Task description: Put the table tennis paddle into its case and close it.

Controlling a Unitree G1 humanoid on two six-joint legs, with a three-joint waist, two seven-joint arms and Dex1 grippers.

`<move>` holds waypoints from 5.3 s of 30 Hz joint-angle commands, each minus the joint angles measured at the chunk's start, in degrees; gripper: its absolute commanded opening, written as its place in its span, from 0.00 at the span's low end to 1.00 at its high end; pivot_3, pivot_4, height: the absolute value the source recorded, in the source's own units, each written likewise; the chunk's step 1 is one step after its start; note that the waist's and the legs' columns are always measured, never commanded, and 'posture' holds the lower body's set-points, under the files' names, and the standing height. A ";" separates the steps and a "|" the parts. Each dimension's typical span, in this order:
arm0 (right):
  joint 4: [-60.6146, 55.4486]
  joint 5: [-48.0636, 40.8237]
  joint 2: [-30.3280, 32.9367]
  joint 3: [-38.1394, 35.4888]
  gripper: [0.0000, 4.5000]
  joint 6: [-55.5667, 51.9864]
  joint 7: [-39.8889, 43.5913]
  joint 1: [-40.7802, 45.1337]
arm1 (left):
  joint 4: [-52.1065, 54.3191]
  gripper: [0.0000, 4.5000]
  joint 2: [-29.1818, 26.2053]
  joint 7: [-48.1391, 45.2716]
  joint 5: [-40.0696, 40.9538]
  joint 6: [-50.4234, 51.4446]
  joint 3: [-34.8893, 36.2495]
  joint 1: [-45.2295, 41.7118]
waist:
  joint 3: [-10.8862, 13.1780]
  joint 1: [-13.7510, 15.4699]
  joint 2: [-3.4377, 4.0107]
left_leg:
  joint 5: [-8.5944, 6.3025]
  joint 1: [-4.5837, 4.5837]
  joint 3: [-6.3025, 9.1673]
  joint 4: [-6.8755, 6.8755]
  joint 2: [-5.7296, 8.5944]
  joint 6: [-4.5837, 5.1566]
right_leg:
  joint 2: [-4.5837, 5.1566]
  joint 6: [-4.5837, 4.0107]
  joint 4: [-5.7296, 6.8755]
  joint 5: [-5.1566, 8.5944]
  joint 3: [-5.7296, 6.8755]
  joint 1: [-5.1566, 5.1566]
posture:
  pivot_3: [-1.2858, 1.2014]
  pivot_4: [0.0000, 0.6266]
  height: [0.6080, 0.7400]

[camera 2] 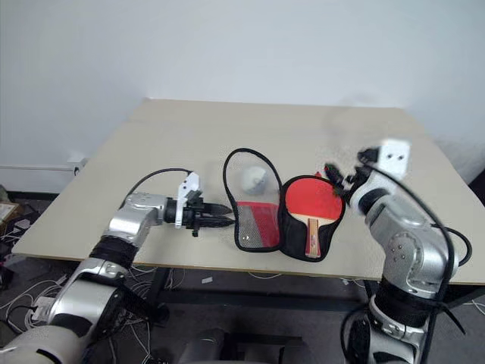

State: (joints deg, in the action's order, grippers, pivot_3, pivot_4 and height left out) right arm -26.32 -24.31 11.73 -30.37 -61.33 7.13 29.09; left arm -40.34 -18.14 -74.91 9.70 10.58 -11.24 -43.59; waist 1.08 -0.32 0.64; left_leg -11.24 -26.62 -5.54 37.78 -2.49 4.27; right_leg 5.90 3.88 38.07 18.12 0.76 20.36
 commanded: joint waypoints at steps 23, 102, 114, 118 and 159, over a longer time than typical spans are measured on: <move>5.29 -5.81 -3.22 -5.63 0.88 13.79 -13.67 -2.81 | 9.30 0.45 12.39 4.19 5.21 19.10 2.99 -2.52 | 0.13 -1.01 0.44 | 0.13 0.02 0.09 -0.09 -0.03 0.06 | -0.03 0.00 0.17 0.00 -0.20 0.02 | 0.52 0.00 0.81; 9.15 0.55 14.07 7.31 0.88 11.02 -0.28 -20.00 | -17.07 0.68 25.37 40.57 11.49 54.18 17.68 -16.38 | 0.33 0.99 0.07 | 0.12 0.04 0.47 0.13 0.21 0.04 | 0.11 0.01 0.01 0.01 -0.08 -0.16 | 0.52 0.00 0.81; 7.15 0.20 13.48 5.73 0.88 10.35 -1.48 -22.03 | -20.43 0.68 30.25 37.48 11.61 54.66 17.08 -18.37 | 0.34 0.66 0.07 | 0.11 0.02 0.55 0.06 0.39 0.08 | 0.25 0.02 -0.05 0.01 -0.04 -0.16 | 0.52 0.00 0.81; 7.09 0.35 13.17 5.86 0.88 10.42 -1.78 -22.20 | -21.15 0.68 30.45 39.29 11.90 53.23 18.21 -18.55 | 0.34 0.68 0.07 | 0.10 0.03 0.56 0.08 0.39 0.10 | 0.25 0.02 -0.05 0.01 -0.03 -0.18 | 0.52 0.00 0.81; 5.17 1.52 13.42 5.43 0.88 10.62 -1.69 -22.12 | 4.00 0.00 36.55 51.85 21.49 81.92 9.41 -7.72 | 0.34 0.41 0.09 | 0.14 0.03 0.56 0.05 0.38 0.04 | 0.25 0.03 -0.03 0.01 -0.05 -0.15 | 0.52 0.00 0.81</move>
State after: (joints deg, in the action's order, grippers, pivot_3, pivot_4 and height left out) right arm -18.56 -22.89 24.10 -24.05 -51.11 5.20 6.31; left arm -38.04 8.72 -22.89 28.74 91.58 -0.71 -55.42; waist 1.41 0.09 0.73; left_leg -11.10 -26.60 -4.98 37.82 -2.11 4.31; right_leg 6.15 3.91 38.04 18.13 0.70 20.21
